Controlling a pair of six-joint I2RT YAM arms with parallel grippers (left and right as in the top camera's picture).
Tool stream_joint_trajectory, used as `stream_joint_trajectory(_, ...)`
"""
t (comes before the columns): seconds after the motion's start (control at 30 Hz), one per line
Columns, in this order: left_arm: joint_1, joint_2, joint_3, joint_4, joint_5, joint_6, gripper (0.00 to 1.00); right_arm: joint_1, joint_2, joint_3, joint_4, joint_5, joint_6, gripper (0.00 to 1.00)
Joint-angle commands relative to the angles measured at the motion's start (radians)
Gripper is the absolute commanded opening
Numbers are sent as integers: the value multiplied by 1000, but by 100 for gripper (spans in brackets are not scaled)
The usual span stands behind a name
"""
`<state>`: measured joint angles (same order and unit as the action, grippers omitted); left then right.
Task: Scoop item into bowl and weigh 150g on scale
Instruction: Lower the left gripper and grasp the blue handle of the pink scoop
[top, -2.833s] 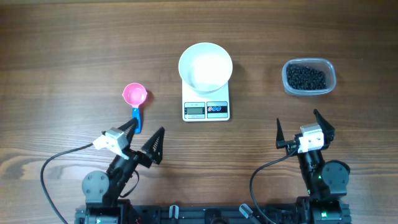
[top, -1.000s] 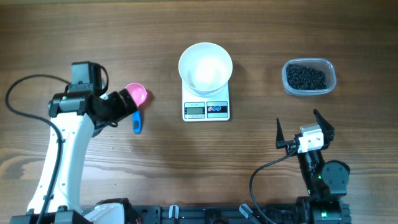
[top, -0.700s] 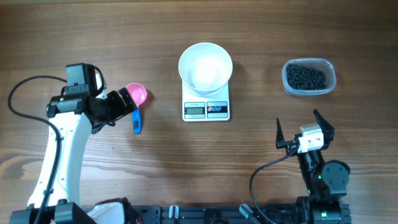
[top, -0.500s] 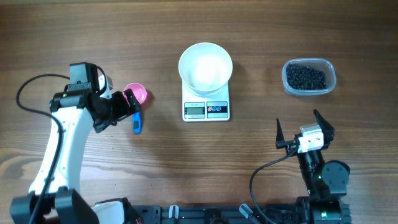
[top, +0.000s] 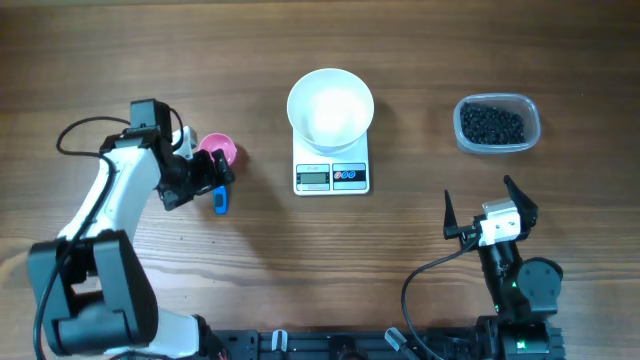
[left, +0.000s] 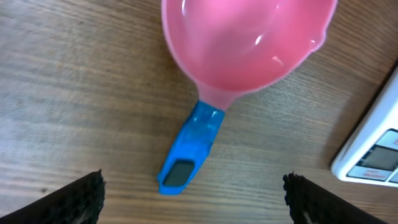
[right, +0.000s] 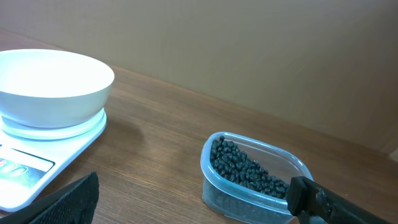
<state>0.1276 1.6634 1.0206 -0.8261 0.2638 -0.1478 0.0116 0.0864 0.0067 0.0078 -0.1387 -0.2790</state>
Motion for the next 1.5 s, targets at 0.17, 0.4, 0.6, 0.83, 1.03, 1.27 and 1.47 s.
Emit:
stream_joint_trajectory(0.17, 6, 104, -7, 85, 100, 100, 89, 2, 2, -1, 3, -16, -9, 100)
stream_joint_trajectory(0.4, 5, 182, -7, 119, 115, 100, 80, 2, 2, -1, 3, -16, -9, 100)
stream_joint_trajectory(0.6, 5, 247, -7, 124, 133, 119, 71, 2, 2, -1, 3, -16, -9, 100)
stream_joint_trajectory(0.83, 6, 253, -7, 145, 133, 118, 57, 1, 2, -1, 3, -16, -8, 100)
stream_joint_trajectory(1.03, 5, 254, -7, 146, 133, 118, 43, 2, 2, -1, 3, -16, -9, 100)
stream_joint_trajectory(1.27, 6, 254, -7, 131, 133, 118, 33, 2, 2, -1, 3, -16, -9, 100)
stream_joint_trajectory(1.47, 6, 254, -7, 130, 137, 114, 24, 2, 2, -1, 3, -16, -8, 100)
